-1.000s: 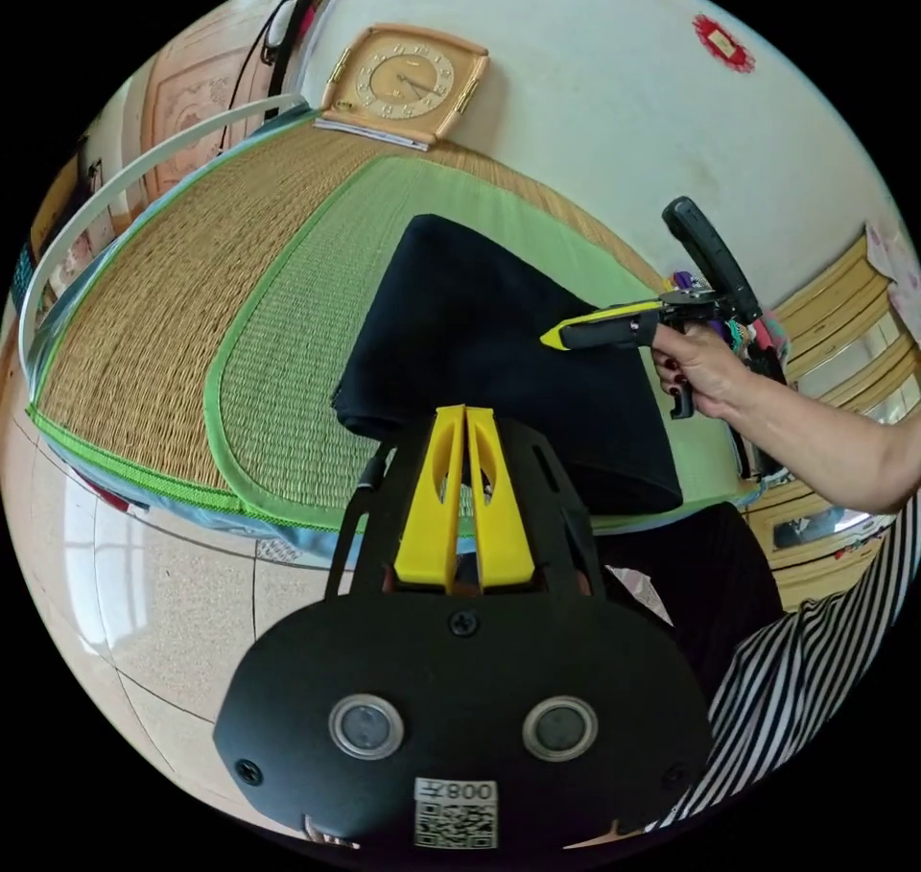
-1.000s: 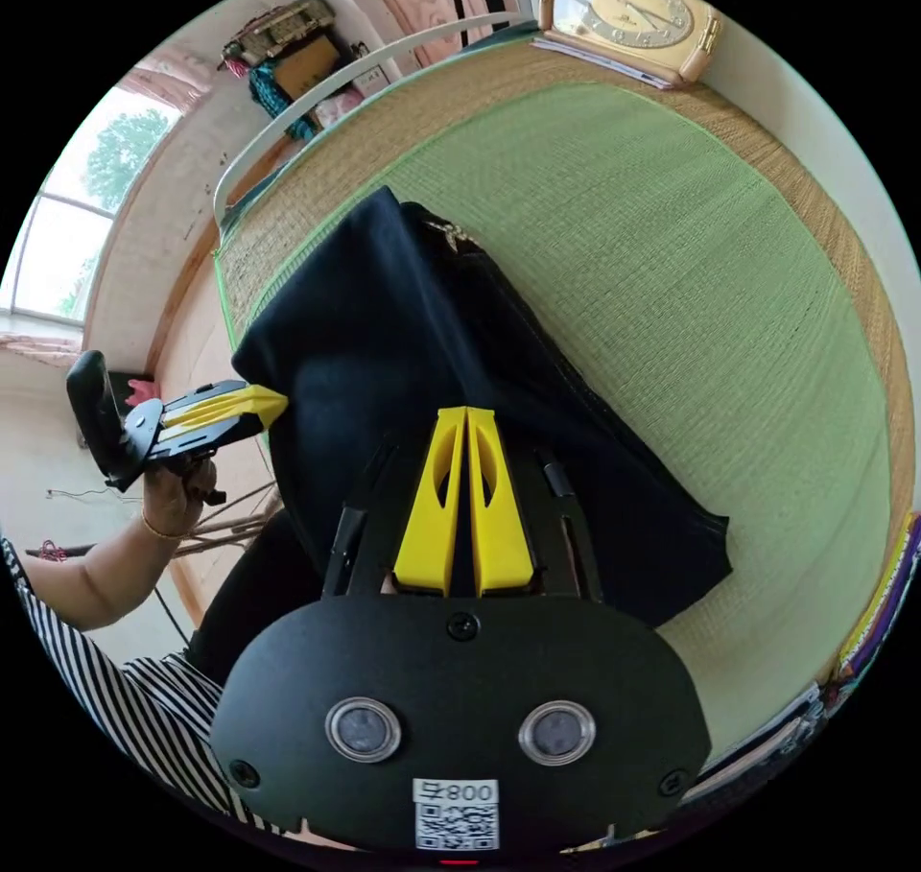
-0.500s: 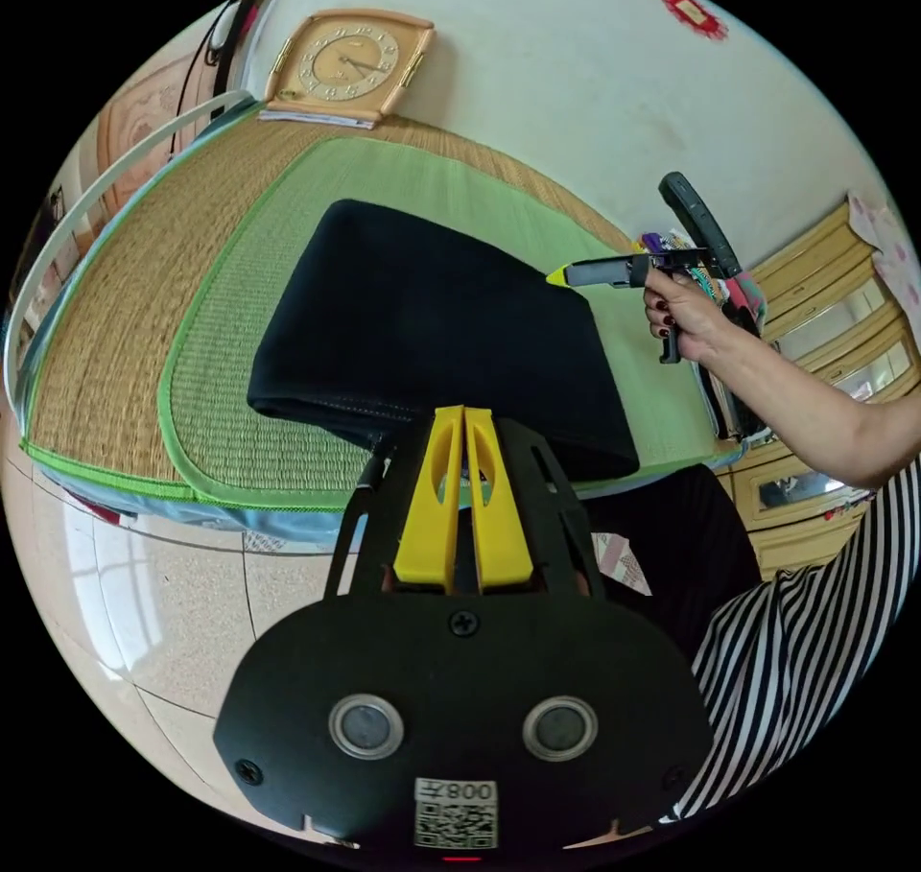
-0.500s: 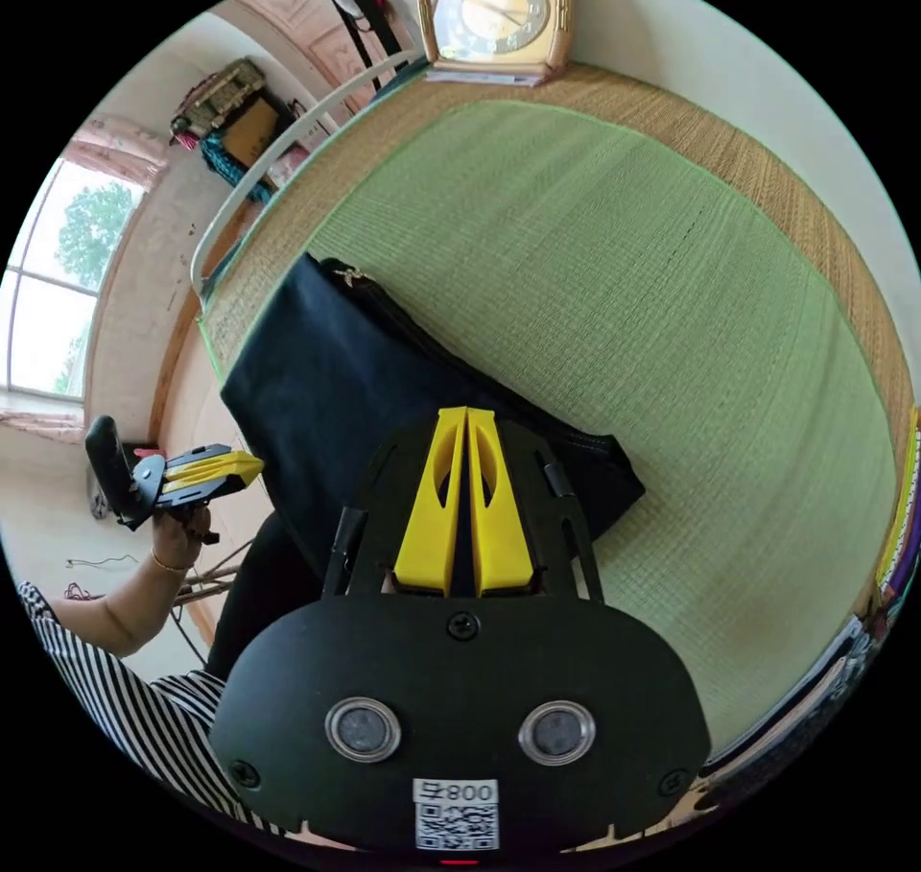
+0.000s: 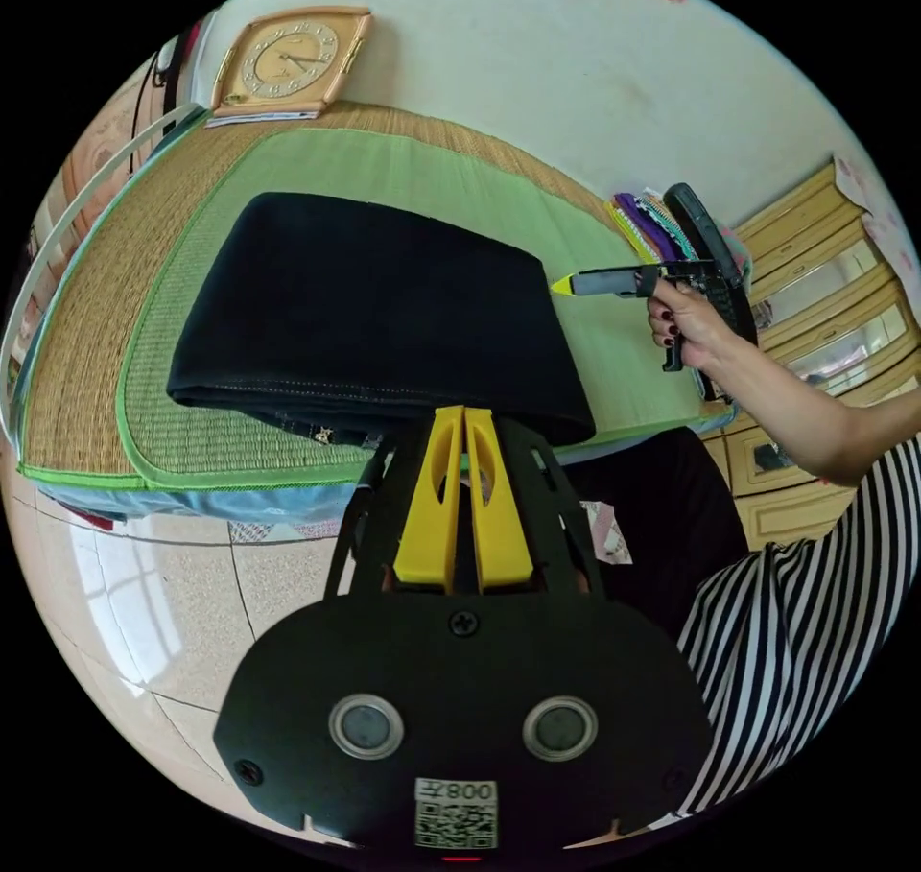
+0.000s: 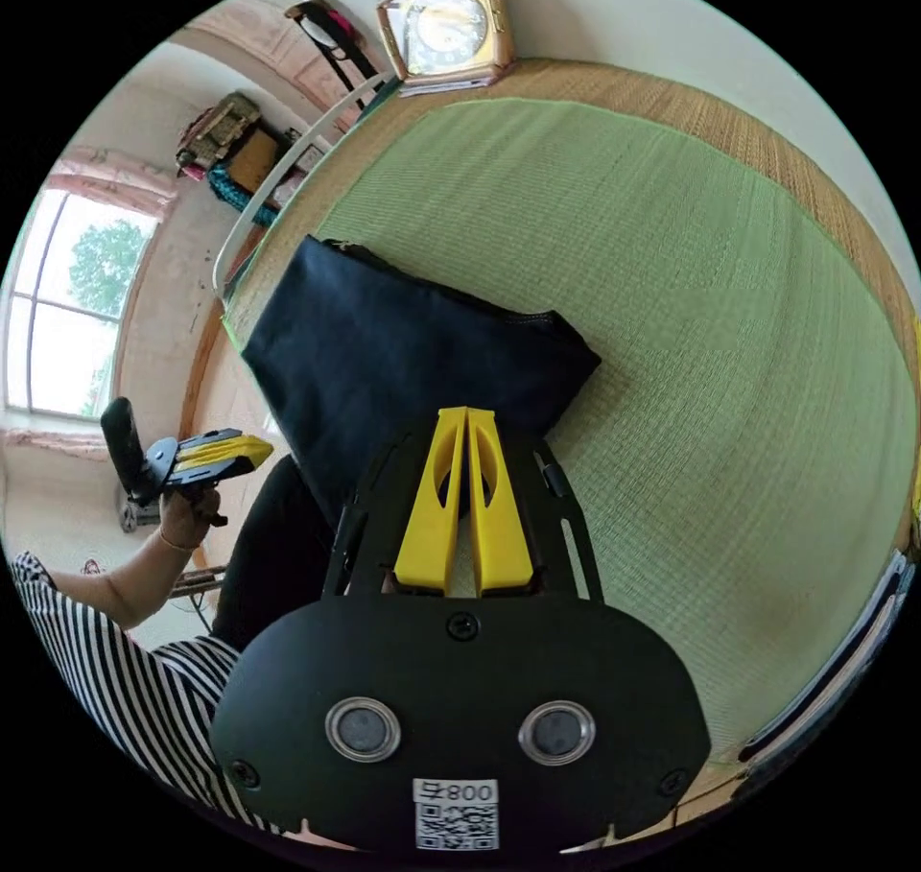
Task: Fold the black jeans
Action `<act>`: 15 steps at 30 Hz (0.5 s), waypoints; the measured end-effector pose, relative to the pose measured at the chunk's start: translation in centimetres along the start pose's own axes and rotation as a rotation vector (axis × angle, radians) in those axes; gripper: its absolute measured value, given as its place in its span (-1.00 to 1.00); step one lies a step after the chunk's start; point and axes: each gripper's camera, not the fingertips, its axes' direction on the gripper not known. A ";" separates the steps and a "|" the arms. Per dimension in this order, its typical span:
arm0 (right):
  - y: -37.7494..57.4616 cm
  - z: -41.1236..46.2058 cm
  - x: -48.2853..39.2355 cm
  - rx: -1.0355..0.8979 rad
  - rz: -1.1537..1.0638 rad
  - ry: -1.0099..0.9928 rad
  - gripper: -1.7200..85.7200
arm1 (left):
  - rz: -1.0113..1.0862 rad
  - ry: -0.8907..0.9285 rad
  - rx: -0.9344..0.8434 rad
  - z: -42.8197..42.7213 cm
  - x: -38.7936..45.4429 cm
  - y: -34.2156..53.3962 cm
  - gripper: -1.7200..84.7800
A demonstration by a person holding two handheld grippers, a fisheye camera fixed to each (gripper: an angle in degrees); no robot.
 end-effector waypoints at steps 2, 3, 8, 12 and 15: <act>2.9 0.3 -0.7 -0.032 -0.030 -0.088 -0.96 | 0.013 -0.028 -0.084 2.2 0.9 -0.2 -0.96; 3.6 0.7 -0.9 -0.052 -0.035 -0.103 -0.96 | 0.009 -0.036 -0.112 2.9 0.9 -0.2 -0.96; 7.8 2.3 -1.1 -0.093 -0.009 -0.157 -0.96 | -0.023 -0.010 -0.065 2.5 1.9 0.3 -0.96; 8.8 1.4 -1.4 -0.087 -0.059 -0.160 -0.96 | 0.033 0.012 -0.013 2.5 4.1 0.0 -0.96; 9.2 1.3 -1.1 -0.101 -0.063 -0.150 -0.96 | 0.073 -0.011 -0.077 4.9 5.4 -1.0 -0.96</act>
